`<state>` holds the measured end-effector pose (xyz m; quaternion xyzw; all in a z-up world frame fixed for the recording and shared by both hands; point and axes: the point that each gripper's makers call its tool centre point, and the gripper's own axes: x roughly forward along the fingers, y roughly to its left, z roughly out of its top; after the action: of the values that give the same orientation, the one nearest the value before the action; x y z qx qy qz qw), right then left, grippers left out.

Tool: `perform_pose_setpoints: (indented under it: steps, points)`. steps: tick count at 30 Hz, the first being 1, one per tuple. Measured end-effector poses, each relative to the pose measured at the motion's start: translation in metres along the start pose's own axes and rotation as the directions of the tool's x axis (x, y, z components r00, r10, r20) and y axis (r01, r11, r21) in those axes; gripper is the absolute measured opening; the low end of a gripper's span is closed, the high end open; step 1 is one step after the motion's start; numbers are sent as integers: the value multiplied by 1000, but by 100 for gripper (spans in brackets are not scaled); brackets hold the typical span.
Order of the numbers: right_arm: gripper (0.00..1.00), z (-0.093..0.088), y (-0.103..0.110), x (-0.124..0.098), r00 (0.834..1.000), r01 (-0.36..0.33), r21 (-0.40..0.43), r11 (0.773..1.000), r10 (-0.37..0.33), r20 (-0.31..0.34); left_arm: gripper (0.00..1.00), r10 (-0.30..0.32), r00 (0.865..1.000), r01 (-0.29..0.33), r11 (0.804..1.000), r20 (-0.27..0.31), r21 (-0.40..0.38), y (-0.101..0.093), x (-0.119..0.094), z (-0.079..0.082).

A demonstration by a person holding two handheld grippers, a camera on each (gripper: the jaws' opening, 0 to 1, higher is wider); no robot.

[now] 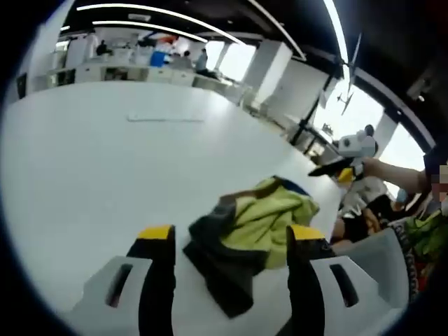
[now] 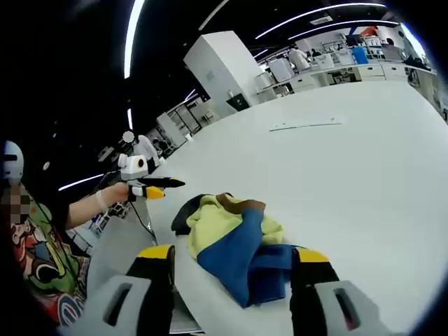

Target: Fold the garment on the visible template until the final outline fits inside the template.

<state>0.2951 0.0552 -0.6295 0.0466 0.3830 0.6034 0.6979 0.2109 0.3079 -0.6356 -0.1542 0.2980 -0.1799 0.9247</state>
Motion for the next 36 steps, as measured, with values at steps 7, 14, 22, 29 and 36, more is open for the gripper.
perform_pose_setpoints:
  steps: [7,14,22,29,36]
  points:
    - [60,3,-3,2,1000,-6,5,1000,6,-10,54,6,1000,-6,1000,-13,-19,7,7,1]
    - [50,3,-4,8,999,-20,9,1000,20,-26,47,8,1000,-8,1000,-28,-30,15,14,-2]
    - [35,-2,-7,22,998,-31,35,999,33,-61,37,8,999,-11,998,-39,-59,24,22,-10]
    - [27,-4,-15,34,997,-28,62,998,32,-77,33,12,999,-16,995,-34,-102,30,26,-12]
    - [23,-8,-26,41,996,-12,92,996,20,-86,27,21,999,-28,990,-49,-140,37,35,-16]
